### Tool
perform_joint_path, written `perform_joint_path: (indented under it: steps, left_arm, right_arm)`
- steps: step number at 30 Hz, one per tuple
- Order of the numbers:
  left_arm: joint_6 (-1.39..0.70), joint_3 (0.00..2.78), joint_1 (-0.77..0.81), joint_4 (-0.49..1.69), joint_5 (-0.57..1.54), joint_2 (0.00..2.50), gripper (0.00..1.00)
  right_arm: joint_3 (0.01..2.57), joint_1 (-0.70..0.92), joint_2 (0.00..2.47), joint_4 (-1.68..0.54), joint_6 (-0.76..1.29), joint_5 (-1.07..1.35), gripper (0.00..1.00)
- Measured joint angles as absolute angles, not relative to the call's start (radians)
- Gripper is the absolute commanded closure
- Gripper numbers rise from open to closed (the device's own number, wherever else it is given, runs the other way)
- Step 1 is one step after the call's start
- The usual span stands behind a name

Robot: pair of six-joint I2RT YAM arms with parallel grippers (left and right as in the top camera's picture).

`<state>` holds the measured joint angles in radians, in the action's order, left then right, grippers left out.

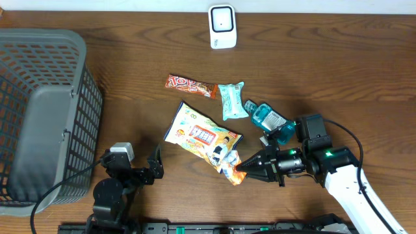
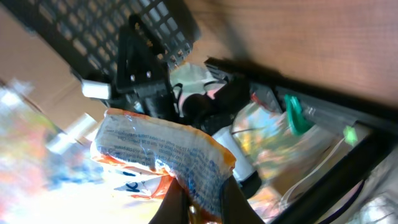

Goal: Scan the item barcode

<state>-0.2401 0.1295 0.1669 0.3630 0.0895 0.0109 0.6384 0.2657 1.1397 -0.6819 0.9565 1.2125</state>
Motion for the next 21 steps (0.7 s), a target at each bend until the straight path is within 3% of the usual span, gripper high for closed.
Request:
perform_joint_path:
  steps: [9,21]
  left_arm:
    - [-0.24,0.13,0.167,0.363,0.089,0.011,0.02]
    - [-0.241,0.13,0.167,0.363,0.089,0.011,0.02]
  right_arm:
    - [0.638,0.266,1.14,-0.6,0.556,1.17,0.99]
    - [0.637,0.266,1.14,-0.285,0.462,0.77,0.99]
